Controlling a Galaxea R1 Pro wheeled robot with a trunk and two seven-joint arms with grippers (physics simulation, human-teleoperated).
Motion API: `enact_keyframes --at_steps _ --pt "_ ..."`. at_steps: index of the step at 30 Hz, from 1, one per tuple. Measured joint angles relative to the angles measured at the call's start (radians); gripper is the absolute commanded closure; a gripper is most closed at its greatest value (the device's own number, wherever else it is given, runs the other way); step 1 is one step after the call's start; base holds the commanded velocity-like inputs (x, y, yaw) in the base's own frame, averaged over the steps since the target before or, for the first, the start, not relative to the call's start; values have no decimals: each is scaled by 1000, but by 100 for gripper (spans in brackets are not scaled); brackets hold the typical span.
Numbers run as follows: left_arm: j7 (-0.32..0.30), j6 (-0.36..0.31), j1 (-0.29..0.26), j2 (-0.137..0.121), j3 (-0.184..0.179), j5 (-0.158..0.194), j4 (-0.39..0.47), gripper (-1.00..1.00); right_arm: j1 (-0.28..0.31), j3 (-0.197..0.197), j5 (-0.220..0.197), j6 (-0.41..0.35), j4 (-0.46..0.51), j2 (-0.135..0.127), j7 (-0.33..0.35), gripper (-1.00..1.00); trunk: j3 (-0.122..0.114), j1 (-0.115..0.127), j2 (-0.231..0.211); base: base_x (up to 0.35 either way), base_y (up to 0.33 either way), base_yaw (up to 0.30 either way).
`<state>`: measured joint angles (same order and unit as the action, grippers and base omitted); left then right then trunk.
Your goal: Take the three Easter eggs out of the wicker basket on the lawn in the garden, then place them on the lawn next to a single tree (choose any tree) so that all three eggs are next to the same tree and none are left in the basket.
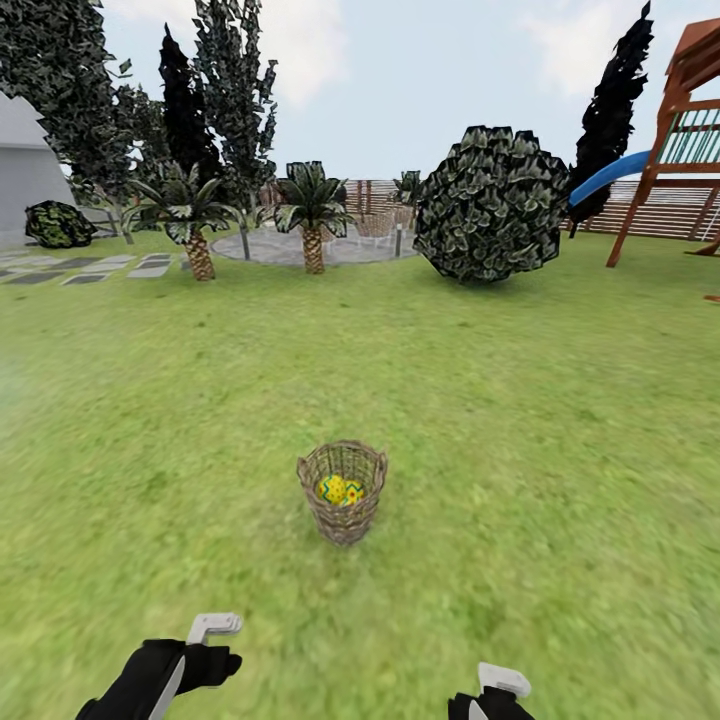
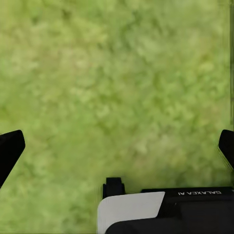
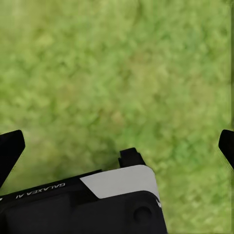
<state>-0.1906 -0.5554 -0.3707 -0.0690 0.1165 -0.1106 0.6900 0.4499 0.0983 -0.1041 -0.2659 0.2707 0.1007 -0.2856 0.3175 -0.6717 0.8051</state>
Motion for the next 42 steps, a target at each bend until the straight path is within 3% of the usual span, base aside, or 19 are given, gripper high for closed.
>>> enact_keyframes --at_steps 42 --pt "5 20 0 2 -10 0 -1 -100 -1 -1 2 0 0 0 -2 -100 0 0 0 207 -265 0"
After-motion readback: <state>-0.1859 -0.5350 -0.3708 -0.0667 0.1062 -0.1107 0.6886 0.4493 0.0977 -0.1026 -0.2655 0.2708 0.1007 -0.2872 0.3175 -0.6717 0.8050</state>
